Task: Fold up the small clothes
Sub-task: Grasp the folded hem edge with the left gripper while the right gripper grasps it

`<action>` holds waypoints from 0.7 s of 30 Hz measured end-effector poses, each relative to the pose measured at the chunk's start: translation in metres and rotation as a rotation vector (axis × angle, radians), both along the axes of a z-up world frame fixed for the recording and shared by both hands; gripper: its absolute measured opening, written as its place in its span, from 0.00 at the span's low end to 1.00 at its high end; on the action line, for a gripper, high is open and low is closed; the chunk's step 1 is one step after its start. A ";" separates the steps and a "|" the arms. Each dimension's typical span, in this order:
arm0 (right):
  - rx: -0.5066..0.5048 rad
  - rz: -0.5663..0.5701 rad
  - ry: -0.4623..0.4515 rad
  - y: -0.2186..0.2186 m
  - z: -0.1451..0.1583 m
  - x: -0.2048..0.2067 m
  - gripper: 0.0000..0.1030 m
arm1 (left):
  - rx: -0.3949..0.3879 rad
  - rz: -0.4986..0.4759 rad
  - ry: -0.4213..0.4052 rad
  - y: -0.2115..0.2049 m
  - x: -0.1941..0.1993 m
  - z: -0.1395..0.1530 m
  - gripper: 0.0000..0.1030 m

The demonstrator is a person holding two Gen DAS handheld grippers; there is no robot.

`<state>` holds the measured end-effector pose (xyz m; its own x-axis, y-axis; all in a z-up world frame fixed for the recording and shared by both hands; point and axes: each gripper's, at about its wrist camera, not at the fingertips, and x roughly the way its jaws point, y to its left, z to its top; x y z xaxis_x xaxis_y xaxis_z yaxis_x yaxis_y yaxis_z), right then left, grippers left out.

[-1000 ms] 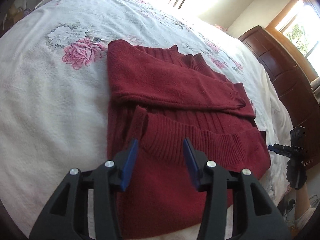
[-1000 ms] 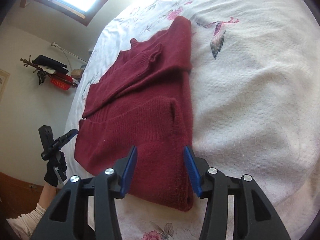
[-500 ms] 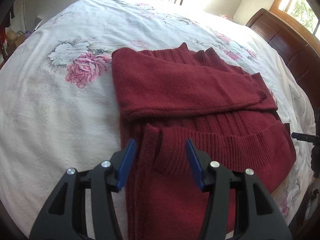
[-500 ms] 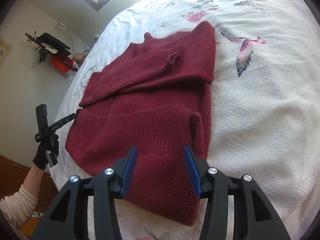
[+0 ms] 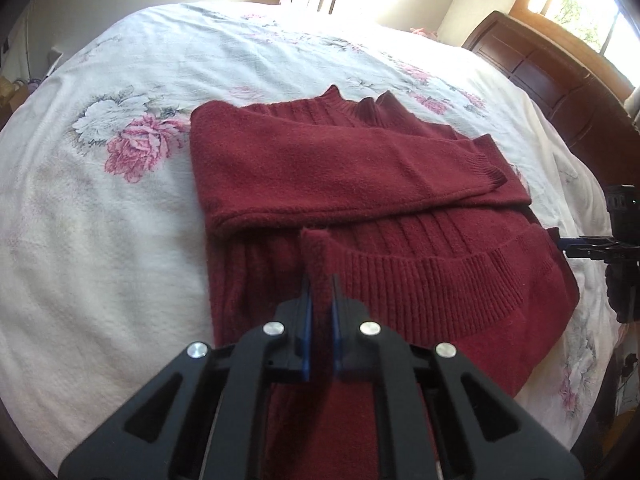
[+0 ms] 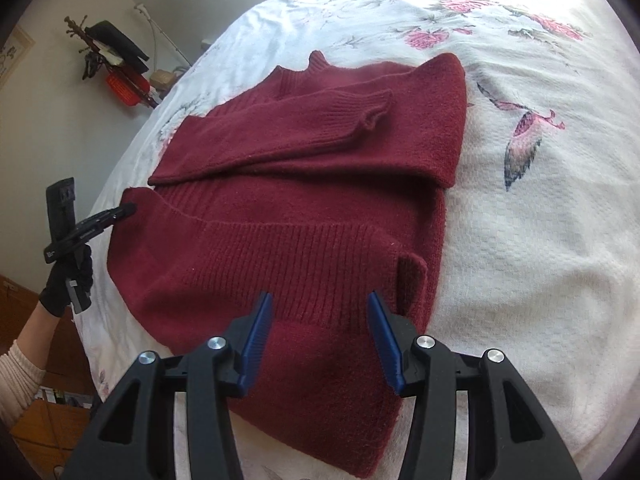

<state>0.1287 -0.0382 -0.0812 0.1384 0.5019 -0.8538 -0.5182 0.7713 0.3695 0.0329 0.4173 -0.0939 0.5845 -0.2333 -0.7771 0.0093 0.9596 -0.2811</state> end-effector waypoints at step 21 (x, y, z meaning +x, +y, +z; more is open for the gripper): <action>-0.204 0.086 -0.081 0.036 -0.022 0.001 0.11 | 0.067 -0.019 0.074 -0.014 0.014 -0.024 0.05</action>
